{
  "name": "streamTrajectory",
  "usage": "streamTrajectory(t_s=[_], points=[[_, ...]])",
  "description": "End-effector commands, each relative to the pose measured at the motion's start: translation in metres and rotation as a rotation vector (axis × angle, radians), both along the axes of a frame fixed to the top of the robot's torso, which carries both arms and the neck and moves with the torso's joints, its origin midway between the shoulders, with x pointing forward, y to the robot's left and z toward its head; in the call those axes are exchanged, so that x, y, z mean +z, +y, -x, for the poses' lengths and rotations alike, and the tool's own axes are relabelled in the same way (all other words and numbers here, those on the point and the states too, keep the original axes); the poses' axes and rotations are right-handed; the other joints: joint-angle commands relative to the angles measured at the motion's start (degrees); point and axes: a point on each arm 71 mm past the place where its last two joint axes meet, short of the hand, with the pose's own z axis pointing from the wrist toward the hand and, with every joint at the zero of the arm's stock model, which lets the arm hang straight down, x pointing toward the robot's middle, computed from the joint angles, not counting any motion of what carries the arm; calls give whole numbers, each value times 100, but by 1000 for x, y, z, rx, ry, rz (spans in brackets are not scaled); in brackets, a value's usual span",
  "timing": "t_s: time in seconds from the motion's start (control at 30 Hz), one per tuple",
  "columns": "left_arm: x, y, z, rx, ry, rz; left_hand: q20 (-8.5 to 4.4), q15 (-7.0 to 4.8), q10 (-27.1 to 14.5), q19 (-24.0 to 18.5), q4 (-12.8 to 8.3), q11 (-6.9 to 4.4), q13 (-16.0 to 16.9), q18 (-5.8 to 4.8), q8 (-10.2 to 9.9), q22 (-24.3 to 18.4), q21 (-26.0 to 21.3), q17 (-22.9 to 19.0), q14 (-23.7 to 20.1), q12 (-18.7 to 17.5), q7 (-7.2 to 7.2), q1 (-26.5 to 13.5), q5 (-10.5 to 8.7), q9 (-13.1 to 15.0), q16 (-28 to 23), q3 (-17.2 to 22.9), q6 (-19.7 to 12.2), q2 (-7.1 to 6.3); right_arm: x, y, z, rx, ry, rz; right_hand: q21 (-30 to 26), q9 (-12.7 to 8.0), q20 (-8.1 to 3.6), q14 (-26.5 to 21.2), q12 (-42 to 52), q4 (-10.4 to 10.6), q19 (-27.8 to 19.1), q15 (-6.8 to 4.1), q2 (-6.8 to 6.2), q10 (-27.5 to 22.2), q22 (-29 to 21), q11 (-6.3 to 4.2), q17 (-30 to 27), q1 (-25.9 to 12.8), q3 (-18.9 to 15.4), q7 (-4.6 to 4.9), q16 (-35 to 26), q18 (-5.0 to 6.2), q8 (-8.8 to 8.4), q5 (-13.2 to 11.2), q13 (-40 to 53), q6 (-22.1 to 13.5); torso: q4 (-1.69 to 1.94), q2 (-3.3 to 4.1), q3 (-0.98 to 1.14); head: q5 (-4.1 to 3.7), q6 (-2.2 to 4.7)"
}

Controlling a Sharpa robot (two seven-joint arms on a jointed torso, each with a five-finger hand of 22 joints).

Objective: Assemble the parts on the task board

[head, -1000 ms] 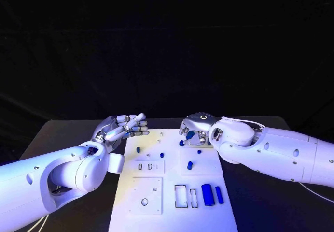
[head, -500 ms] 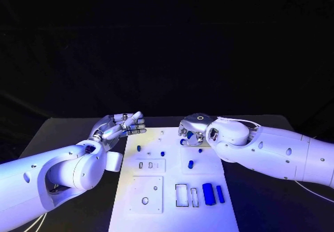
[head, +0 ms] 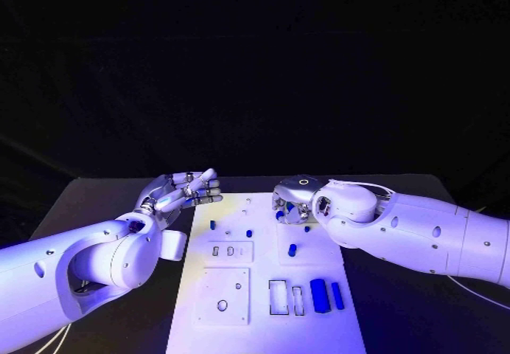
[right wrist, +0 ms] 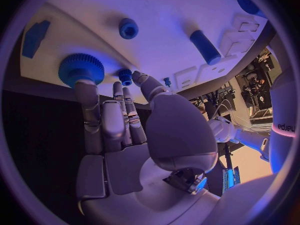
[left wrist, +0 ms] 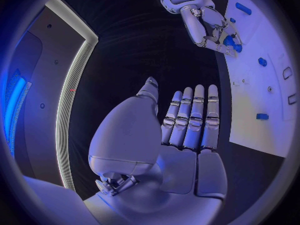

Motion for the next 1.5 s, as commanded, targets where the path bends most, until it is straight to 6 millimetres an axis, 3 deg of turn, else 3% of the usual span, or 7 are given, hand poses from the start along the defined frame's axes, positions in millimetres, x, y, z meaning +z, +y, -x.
streamTrajectory(t_s=[0.03,0.37,0.97,1.5], points=[[2,0,0,2,-11,11,15,6,-39,-47,-6,11,-9,13,-36,-10,-36,-7,-41,-35,30,24,2,-7,-42,-30,-18,60,-2,1,0,9,2,22,-29,6,14,167,12,3,-43,48,-4,-47,-17,4,-15,49,46,1,-13,-36,18,28,4,39,13,15,0,-8,14],[2,1,-1,10,-5,10,18,9,-46,-52,-2,16,-13,13,-46,-16,-43,-6,-37,-46,38,30,2,-8,-52,-28,-23,78,-4,-1,-1,3,13,31,212,47,-16,187,131,35,0,9,150,128,312,-56,191,183,351,-55,189,-66,66,-115,34,188,13,34,-1,13,12],[2,1,-1,8,4,12,25,19,-70,-72,8,33,-23,10,-75,-30,-62,-5,-36,-77,59,37,2,-12,-80,-36,-41,103,-7,-2,-2,0,37,52,292,57,-20,182,124,54,-25,15,42,107,417,-46,239,151,450,-38,255,-77,35,-183,22,171,29,61,-4,-13,3],[1,1,-2,7,10,14,28,26,-84,-82,15,41,-28,9,-90,-39,-72,-5,-38,-95,66,44,2,-12,-100,-34,-47,134,-11,-2,-3,-9,63,65,378,62,-10,190,108,54,2,20,28,68,541,-36,315,174,519,-33,323,-94,22,-183,9,163,48,69,-9,-15,-18]])
